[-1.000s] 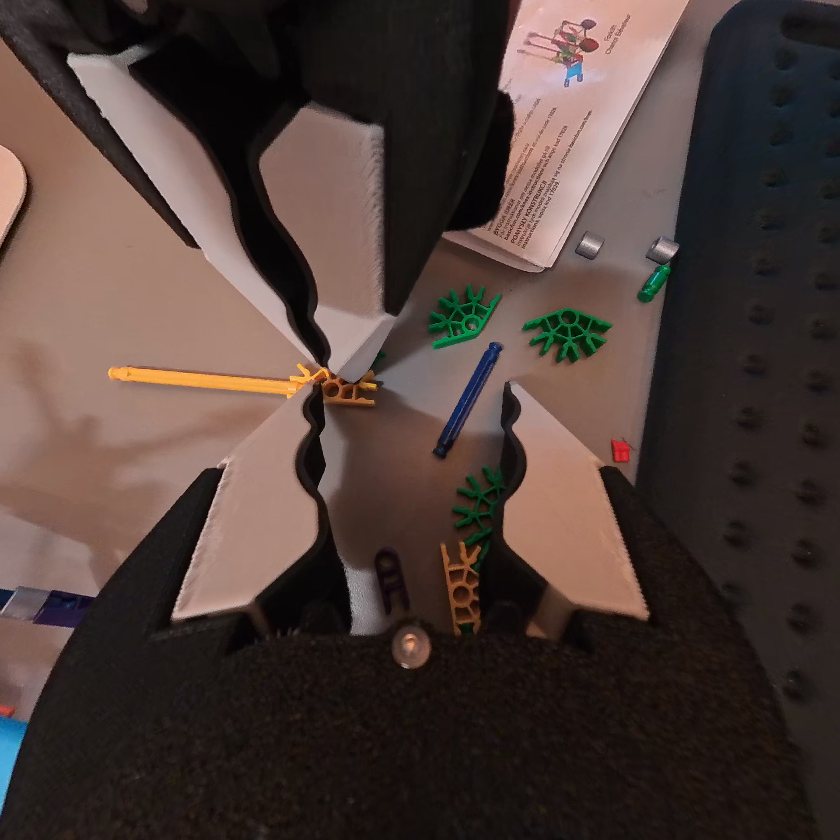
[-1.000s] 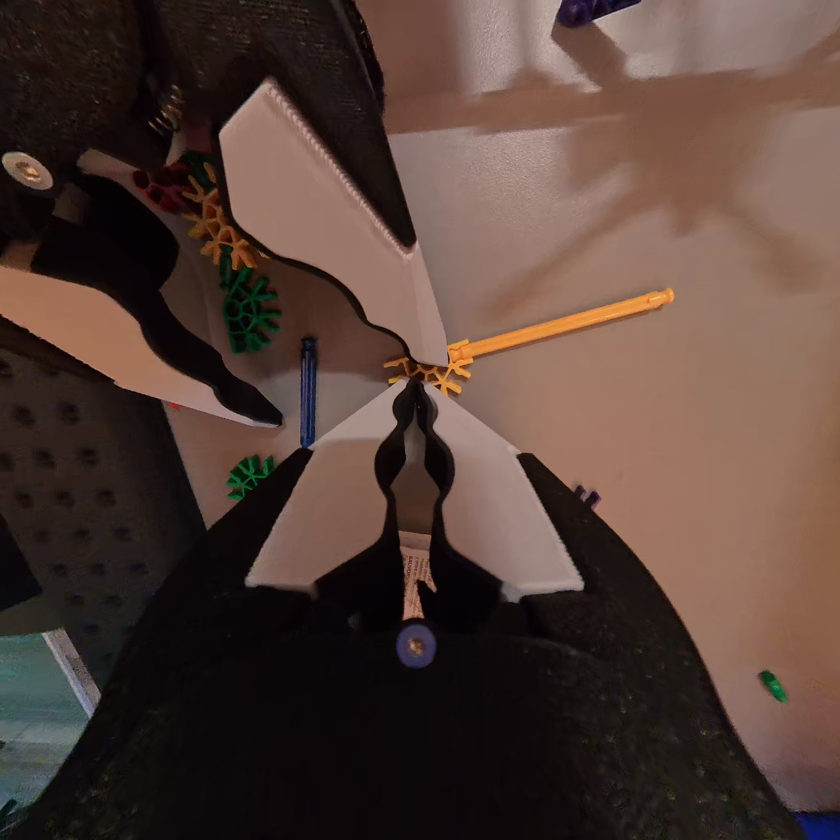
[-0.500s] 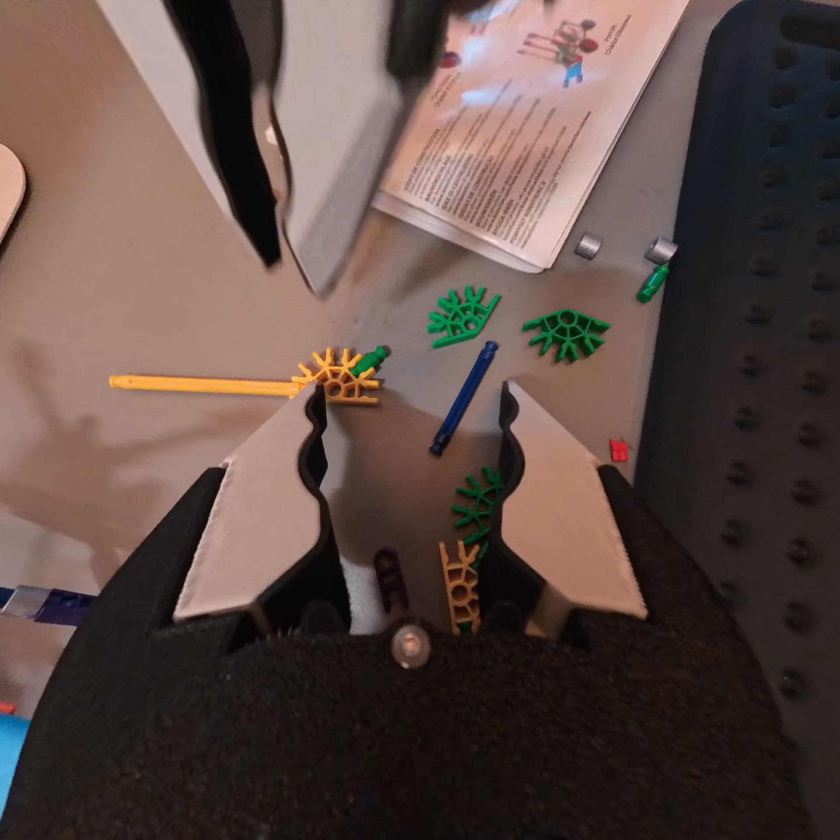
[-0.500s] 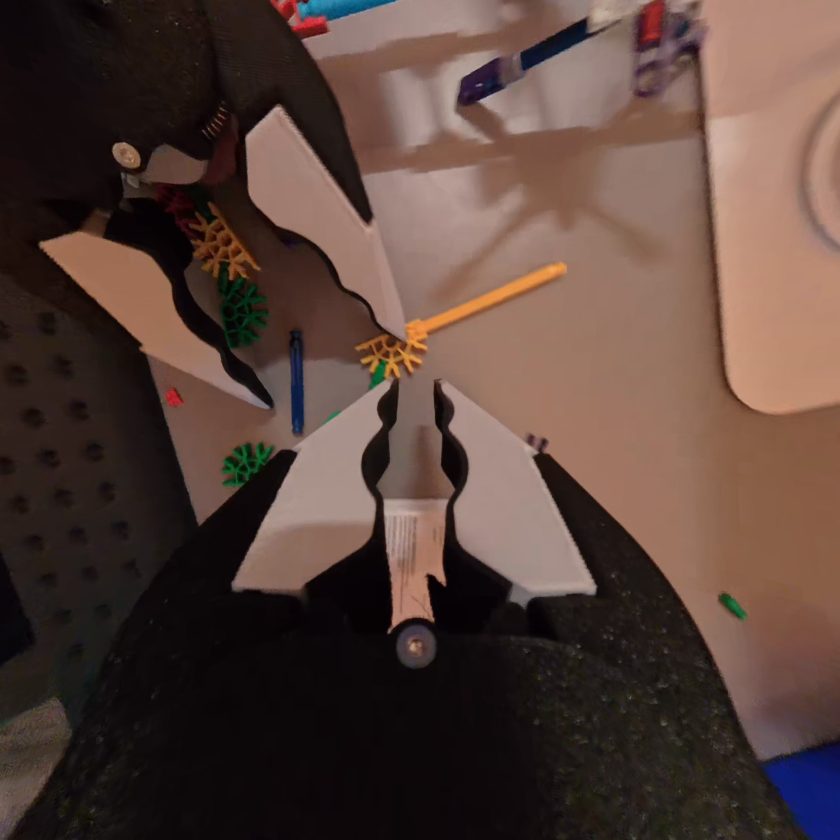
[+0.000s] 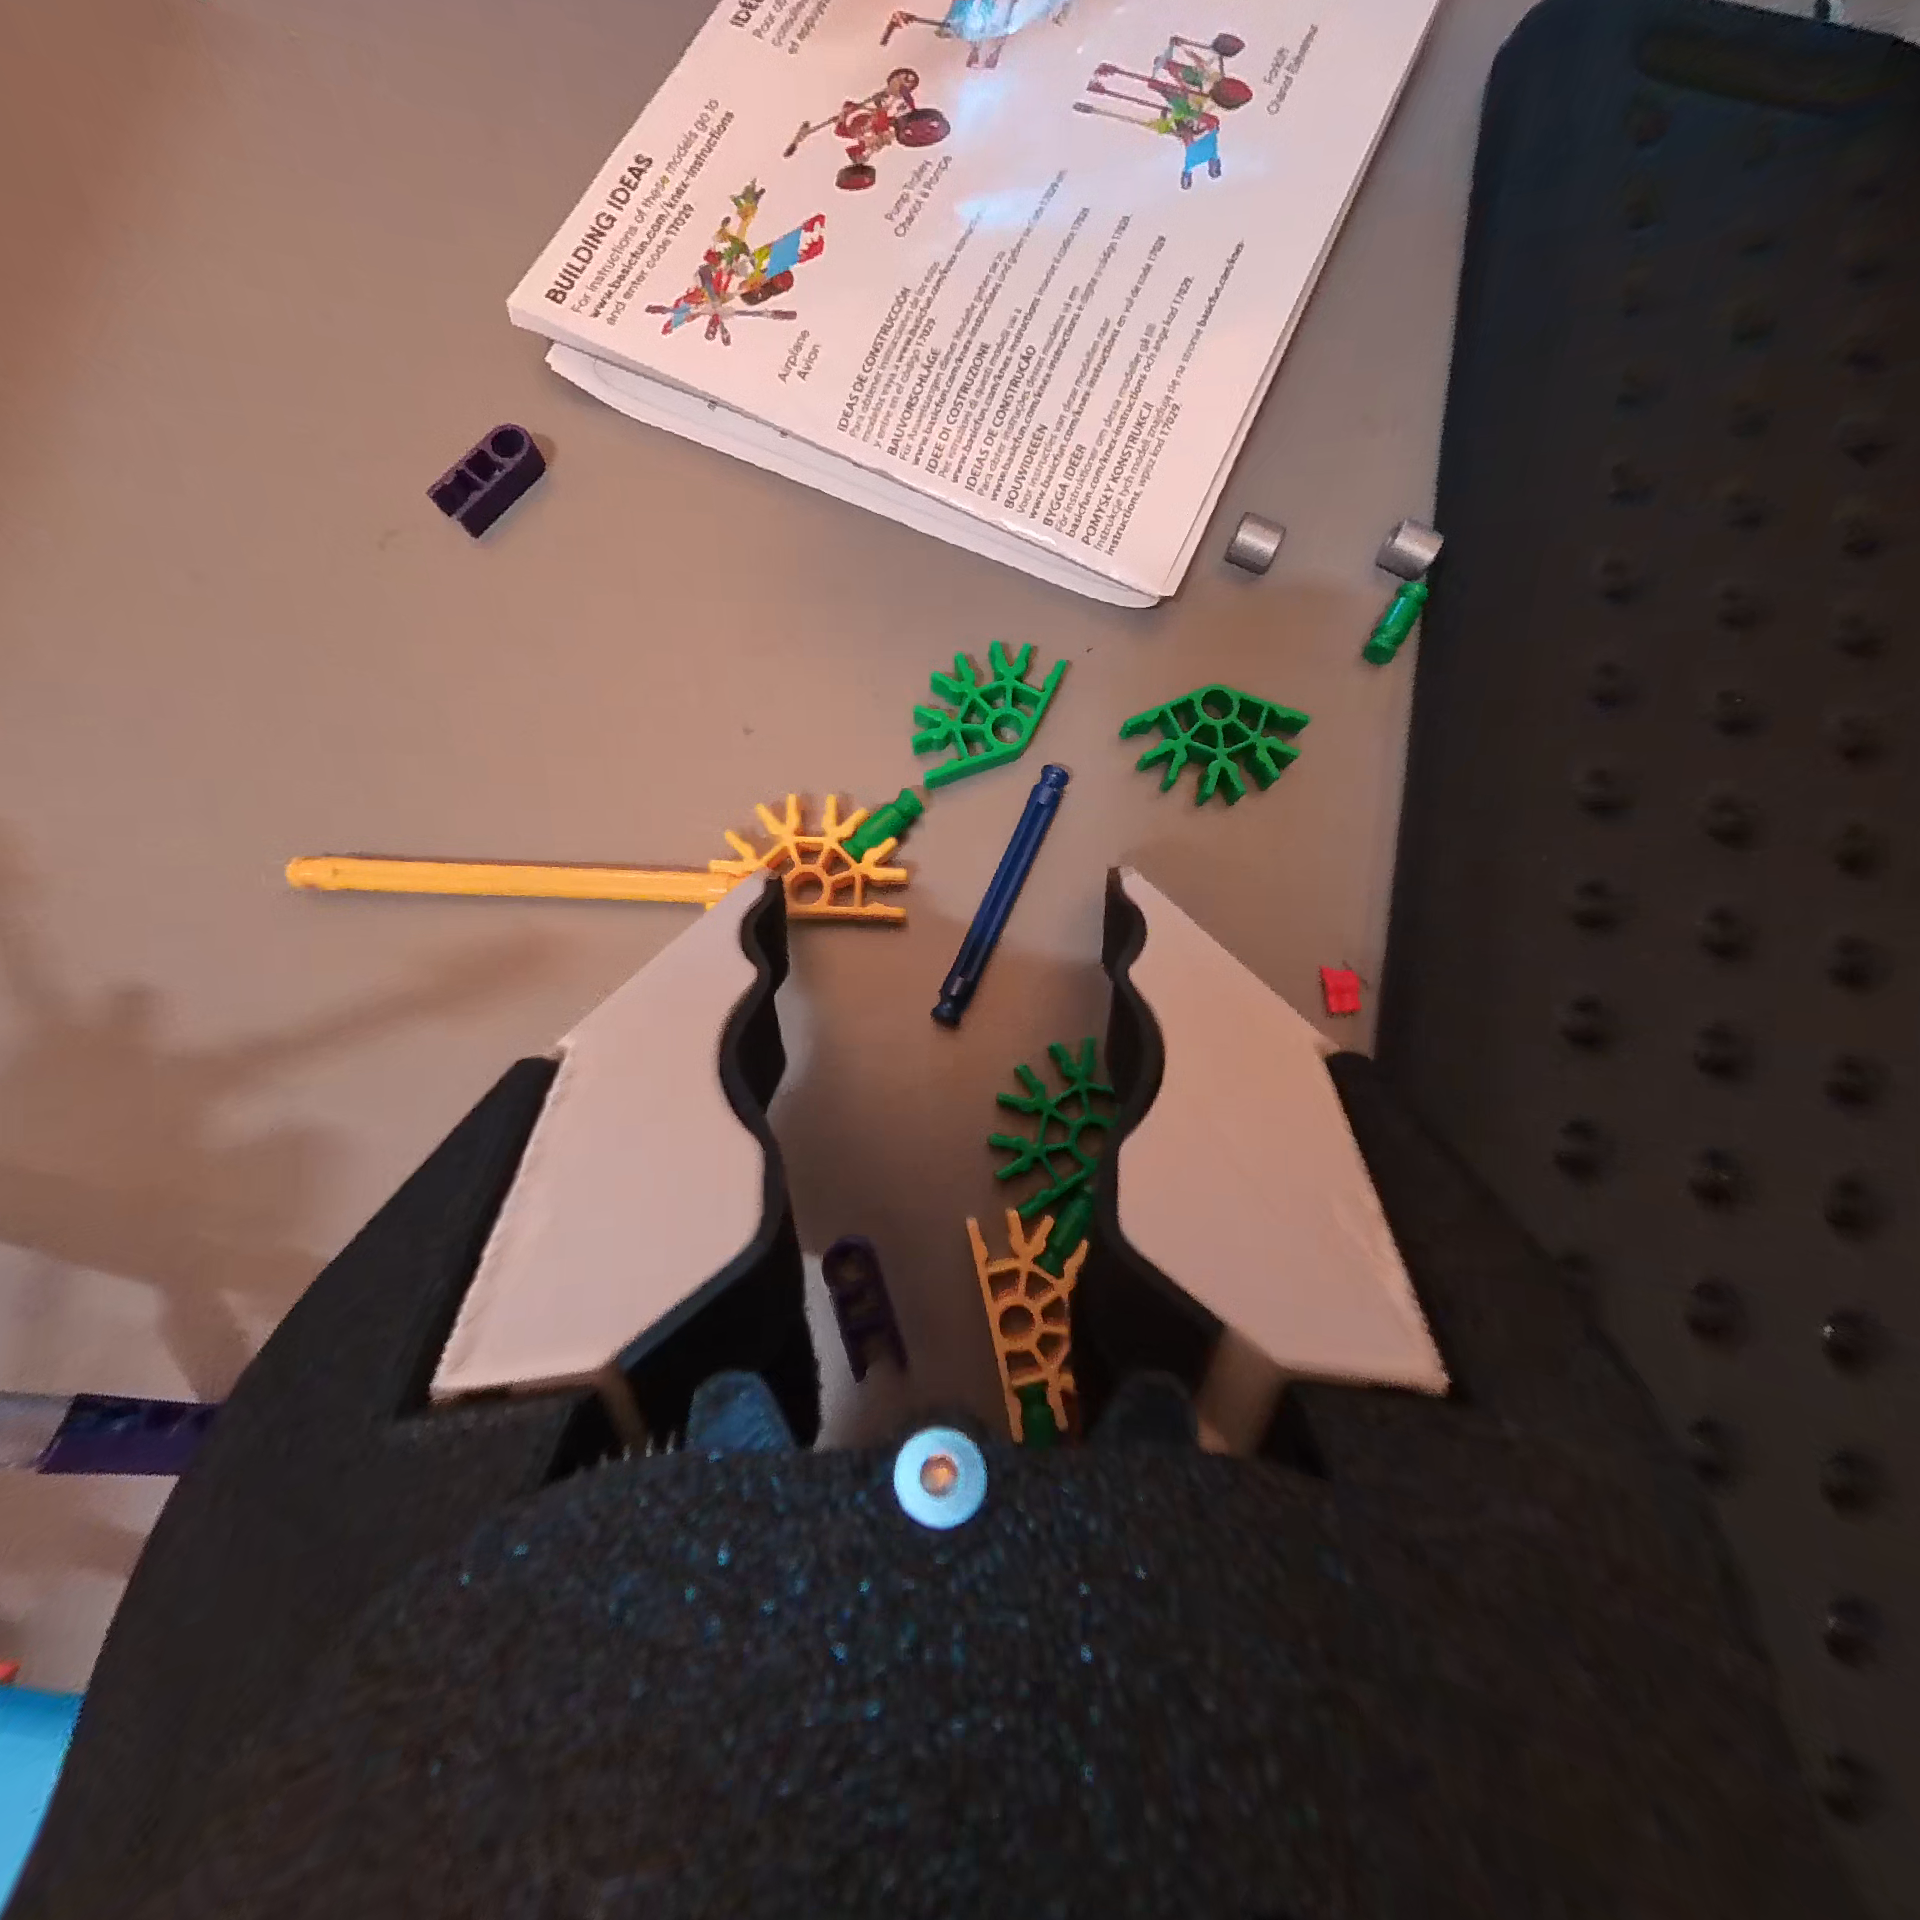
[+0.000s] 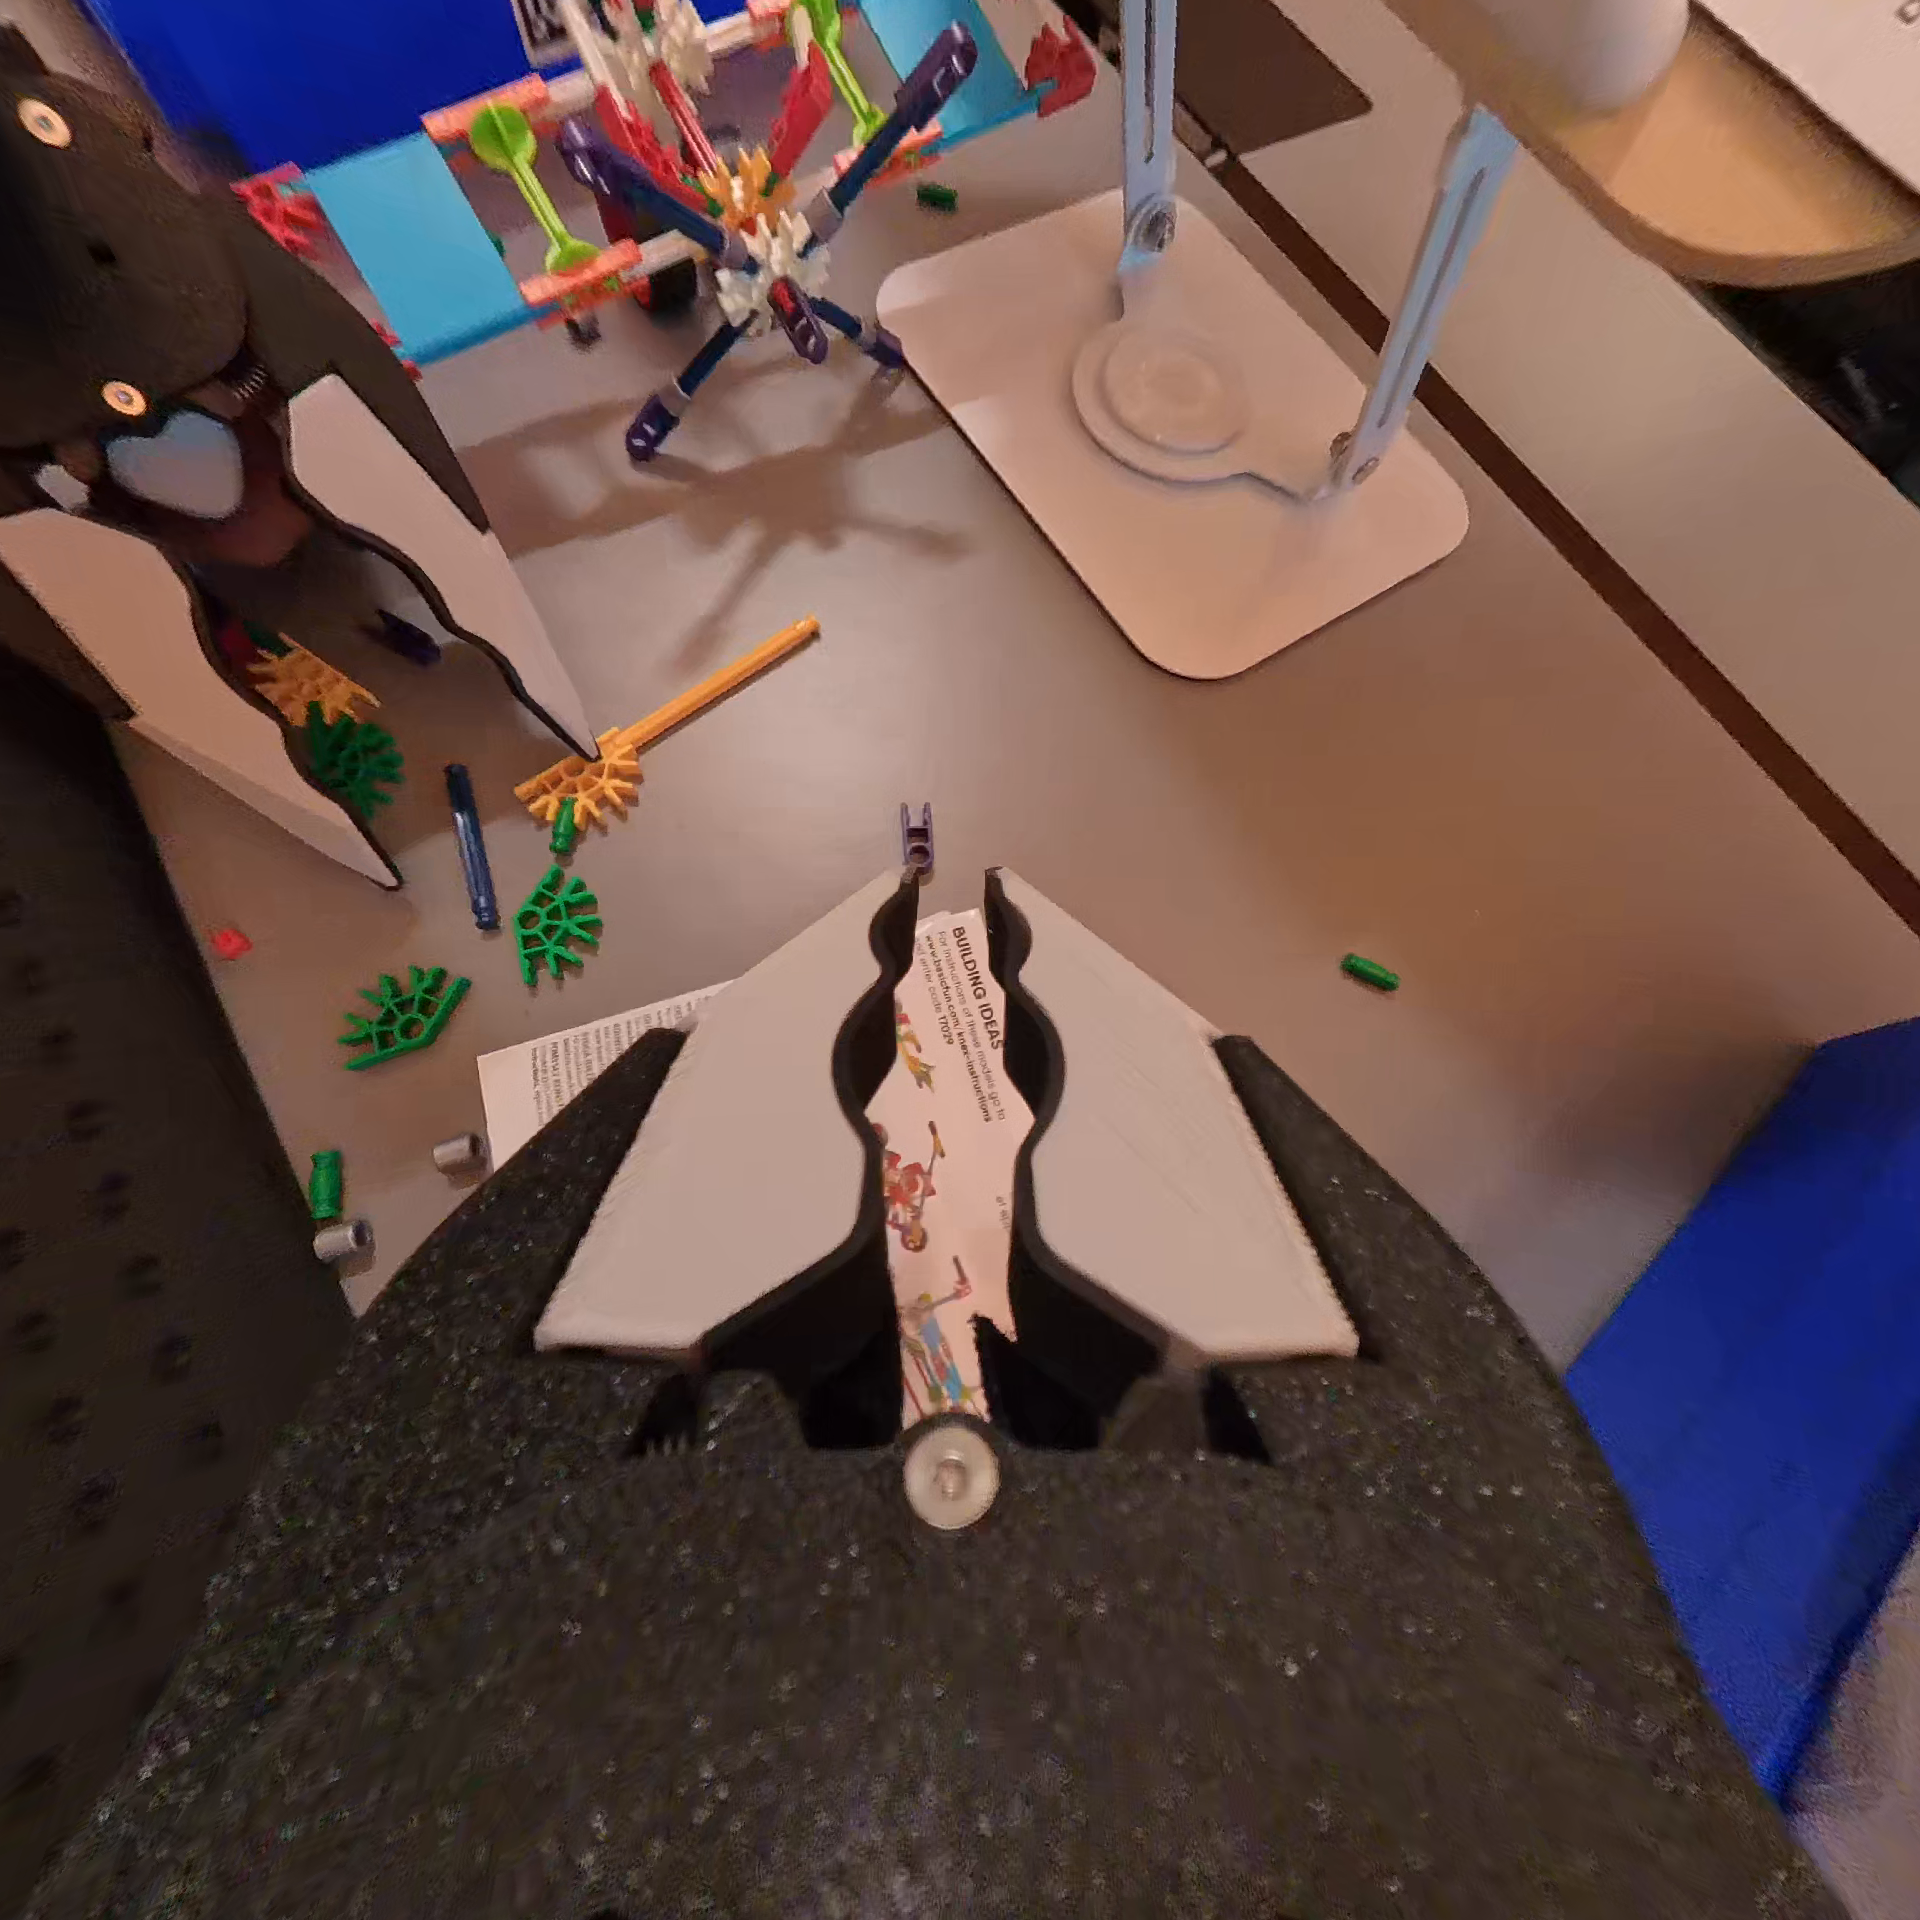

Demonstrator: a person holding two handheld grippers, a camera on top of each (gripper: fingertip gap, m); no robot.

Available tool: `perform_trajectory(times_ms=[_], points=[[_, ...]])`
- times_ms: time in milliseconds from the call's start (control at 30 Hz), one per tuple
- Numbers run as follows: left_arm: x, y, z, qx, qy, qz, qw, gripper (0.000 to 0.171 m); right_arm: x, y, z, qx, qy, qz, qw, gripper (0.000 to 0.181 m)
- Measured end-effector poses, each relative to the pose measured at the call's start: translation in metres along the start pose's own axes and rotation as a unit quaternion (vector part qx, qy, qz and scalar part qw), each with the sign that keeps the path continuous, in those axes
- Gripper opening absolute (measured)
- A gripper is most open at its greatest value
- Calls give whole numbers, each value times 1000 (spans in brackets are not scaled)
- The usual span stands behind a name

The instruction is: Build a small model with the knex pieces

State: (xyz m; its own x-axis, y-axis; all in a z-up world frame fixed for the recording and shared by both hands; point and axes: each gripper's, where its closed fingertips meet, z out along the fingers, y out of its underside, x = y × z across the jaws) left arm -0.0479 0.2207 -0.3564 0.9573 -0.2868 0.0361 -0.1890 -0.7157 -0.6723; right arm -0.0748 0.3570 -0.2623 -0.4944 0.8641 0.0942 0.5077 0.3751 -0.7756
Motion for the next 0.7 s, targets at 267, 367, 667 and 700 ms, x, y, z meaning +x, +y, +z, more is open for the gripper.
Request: perform_trajectory(times_ms=[267, 367, 667, 700], points=[[0, -16, -13, 12, -3, 39, 999, 49, 10, 20, 3, 54, 3, 40, 998, 12], [-1, -13, -10, -5, -6, 39, 999, 48, 10, 21, 2, 81, -10, 53, 995, 12], [1, 6, -6, -55, 8, 16, 998, 47, 18, 29, 1, 97, -11, 57, 994, 12], [2, 11, -4, -66, 13, 8, 998, 47, 18, 32, 2, 93, -11, 57, 994, 12]])
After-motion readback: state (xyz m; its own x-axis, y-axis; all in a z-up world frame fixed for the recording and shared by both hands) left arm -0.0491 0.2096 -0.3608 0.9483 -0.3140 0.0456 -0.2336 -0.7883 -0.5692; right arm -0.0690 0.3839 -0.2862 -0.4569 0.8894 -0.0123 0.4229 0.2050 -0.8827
